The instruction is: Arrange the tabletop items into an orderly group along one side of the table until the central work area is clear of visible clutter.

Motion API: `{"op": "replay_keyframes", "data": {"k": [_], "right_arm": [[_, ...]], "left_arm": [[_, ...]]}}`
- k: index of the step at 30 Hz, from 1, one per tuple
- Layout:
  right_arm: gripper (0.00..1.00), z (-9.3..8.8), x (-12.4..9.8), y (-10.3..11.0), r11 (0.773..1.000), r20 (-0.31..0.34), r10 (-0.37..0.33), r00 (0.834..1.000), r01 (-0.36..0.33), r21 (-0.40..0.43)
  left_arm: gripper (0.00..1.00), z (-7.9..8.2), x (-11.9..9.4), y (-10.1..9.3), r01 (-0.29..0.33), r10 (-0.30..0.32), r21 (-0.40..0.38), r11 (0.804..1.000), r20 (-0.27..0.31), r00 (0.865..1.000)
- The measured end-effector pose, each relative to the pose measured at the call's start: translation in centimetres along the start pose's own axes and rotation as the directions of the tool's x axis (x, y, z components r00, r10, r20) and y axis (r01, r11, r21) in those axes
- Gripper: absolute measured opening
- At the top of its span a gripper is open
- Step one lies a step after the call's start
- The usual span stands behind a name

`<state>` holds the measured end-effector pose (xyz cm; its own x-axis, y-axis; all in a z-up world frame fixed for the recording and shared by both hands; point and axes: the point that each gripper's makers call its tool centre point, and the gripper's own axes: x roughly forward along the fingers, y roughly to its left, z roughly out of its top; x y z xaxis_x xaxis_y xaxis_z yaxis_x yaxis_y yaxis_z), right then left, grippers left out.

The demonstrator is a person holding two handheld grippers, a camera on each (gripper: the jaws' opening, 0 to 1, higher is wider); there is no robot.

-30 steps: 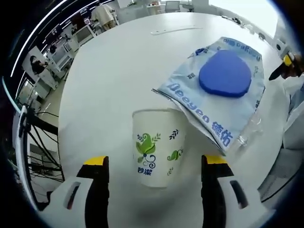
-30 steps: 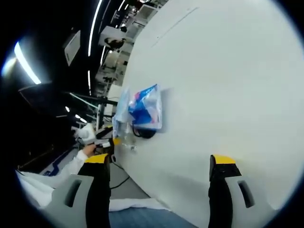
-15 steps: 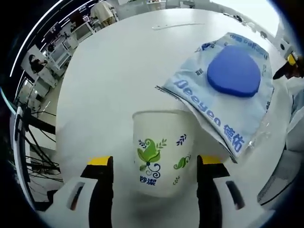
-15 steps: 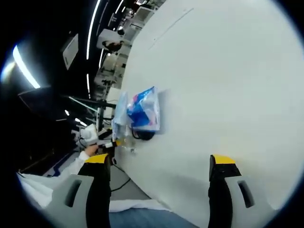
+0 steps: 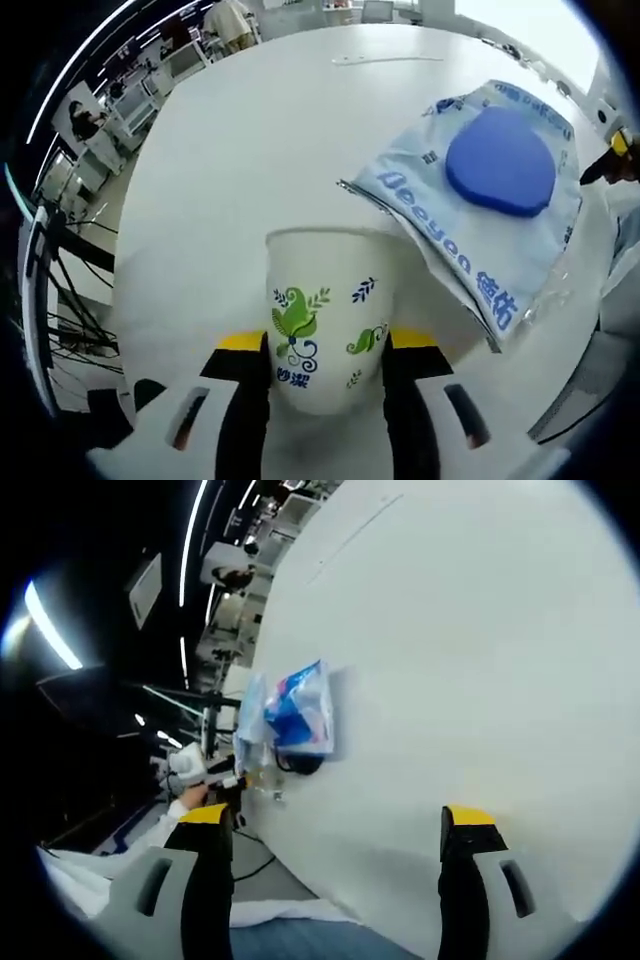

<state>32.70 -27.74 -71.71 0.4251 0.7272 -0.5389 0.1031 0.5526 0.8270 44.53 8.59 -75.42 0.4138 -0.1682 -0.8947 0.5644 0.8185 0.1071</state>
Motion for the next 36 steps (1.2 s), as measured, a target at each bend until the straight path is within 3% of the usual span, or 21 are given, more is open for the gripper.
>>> {"op": "replay_keyframes", "data": {"k": [7, 11, 15, 19, 22, 28, 31, 34, 36], "right_arm": [[0.84, 0.0, 0.0, 0.0, 1.000, 0.005, 0.005, 1.000, -0.005, 0.008], [0.84, 0.1, 0.0, 0.1, 1.000, 0.005, 0.011, 1.000, -0.011, 0.004], [0.85, 0.2, 0.0, 0.4, 1.000, 0.010, 0.021, 1.000, -0.021, 0.000], [0.85, 0.3, -0.1, 0.5, 0.999, 0.015, 0.033, 0.999, -0.033, -0.006], [0.85, 0.2, -0.1, 0.7, 0.999, 0.017, 0.042, 0.999, -0.041, -0.012], [0.85, 0.0, -0.4, 1.3, 0.996, 0.011, 0.050, 0.999, -0.049, -0.075], [0.85, 0.2, -0.6, 1.8, 0.991, 0.011, 0.049, 0.999, -0.047, -0.127], [0.85, 0.4, -0.9, 2.5, 0.985, 0.018, 0.062, 0.998, -0.058, -0.165], [0.85, 0.4, -1.0, 3.1, 0.981, 0.019, 0.070, 0.997, -0.065, -0.182]], "left_arm": [[0.41, 0.6, -1.2, 0.3, -0.025, 0.028, -0.059, 0.998, 0.061, 0.998], [0.40, 0.9, -2.3, 1.4, -0.068, 0.079, -0.102, 0.992, 0.103, 0.992], [0.40, 1.4, -3.9, 2.5, -0.136, 0.154, -0.128, 0.982, 0.147, 0.977], [0.40, 2.5, -5.9, 3.0, -0.203, 0.231, -0.151, 0.968, 0.199, 0.952], [0.40, 3.0, -7.1, 2.8, -0.221, 0.252, -0.155, 0.963, 0.224, 0.941], [0.40, 5.2, -9.6, 1.6, -0.236, 0.298, -0.214, 0.948, 0.328, 0.897], [0.40, 6.6, -10.9, 1.1, -0.215, 0.309, -0.261, 0.941, 0.409, 0.859], [0.40, 8.3, -12.4, 0.2, -0.179, 0.314, -0.300, 0.937, 0.498, 0.809], [0.40, 8.9, -13.0, -0.5, -0.167, 0.305, -0.294, 0.941, 0.524, 0.795]]}}
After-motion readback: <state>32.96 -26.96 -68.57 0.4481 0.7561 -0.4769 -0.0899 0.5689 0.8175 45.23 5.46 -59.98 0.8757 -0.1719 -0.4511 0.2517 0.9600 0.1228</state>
